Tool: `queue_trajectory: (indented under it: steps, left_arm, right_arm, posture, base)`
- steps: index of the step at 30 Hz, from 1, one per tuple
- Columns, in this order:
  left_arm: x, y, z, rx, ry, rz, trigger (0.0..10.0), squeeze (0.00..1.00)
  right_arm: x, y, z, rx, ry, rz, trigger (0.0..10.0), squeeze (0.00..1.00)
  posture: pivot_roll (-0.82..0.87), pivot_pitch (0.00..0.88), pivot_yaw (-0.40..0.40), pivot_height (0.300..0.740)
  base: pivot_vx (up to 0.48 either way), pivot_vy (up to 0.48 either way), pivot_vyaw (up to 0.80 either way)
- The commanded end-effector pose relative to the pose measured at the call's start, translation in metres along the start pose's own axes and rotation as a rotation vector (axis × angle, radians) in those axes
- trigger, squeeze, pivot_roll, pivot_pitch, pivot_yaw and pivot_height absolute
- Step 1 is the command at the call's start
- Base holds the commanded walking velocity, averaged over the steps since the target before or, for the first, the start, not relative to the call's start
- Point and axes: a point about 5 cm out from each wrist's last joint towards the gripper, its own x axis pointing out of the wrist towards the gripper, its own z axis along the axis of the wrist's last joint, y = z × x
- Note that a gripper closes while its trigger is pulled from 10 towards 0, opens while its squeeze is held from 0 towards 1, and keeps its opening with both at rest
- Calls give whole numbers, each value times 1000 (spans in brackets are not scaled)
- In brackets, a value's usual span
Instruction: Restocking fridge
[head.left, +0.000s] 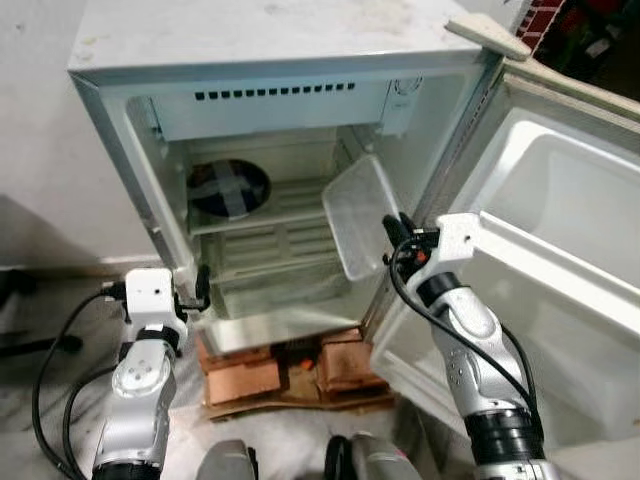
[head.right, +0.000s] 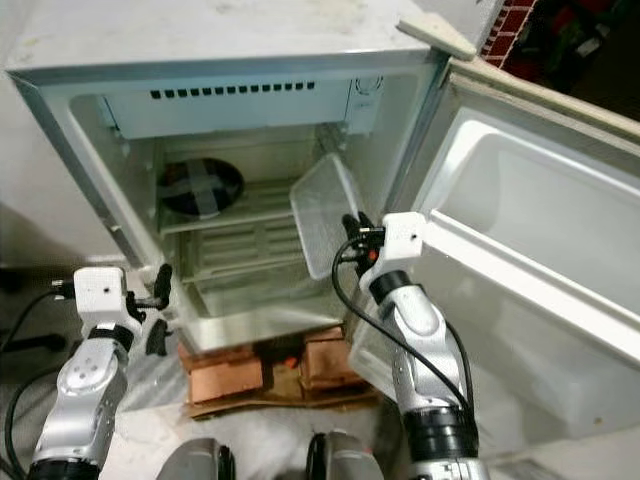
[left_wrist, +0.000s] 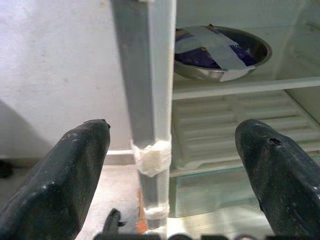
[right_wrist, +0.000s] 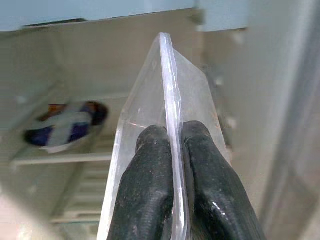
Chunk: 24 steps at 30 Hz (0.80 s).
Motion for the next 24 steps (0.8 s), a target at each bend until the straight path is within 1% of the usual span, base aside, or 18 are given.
queue_trajectory:
  steps: [1, 4, 9, 16, 19, 23, 24]
  left_arm:
    - [-2, -1, 0, -6, 7, 0, 10000, 0]
    - [-2, -2, 0, -5, 6, -3, 10000, 0]
    - [-3, -1, 0, -2, 8, -3, 10000, 0]
    - [-4, -1, 0, -4, 10, -1, 10000, 0]
    - [-4, -1, 0, -1, 12, -3, 10000, 0]
    - [-5, -1, 0, 0, 15, -3, 10000, 0]
    - [-5, -1, 0, -1, 13, -4, 10000, 0]
  right_arm:
    - [-1, -3, 1, -13, -7, 2, 10000, 0]
    - [0, -2, 0, -7, -6, 3, 10000, 0]
    - [0, -1, 0, -9, -9, 2, 10000, 0]
    - [1, -4, 1, -18, -13, -3, 10000, 0]
    - [2, -4, 1, -15, -10, -9, 10000, 0]
    - [3, -4, 0, -15, -5, -13, 10000, 0]
    - [3, -4, -1, -16, -1, -15, 10000, 0]
  posture:
    - [92, 104, -69, 740]
    - [92, 105, -68, 740]
    - [92, 105, -68, 740]
    - [94, 108, -66, 740]
    - [95, 108, -67, 740]
    - [97, 110, -67, 740]
    - [99, 113, -68, 740]
  base:
    - [0, 0, 0]
    - [0, 0, 0]
    - [0, 0, 415]
    - [0, 0, 0]
    - [0, 0, 800]
    - [0, 427, 597]
    - [0, 480, 0]
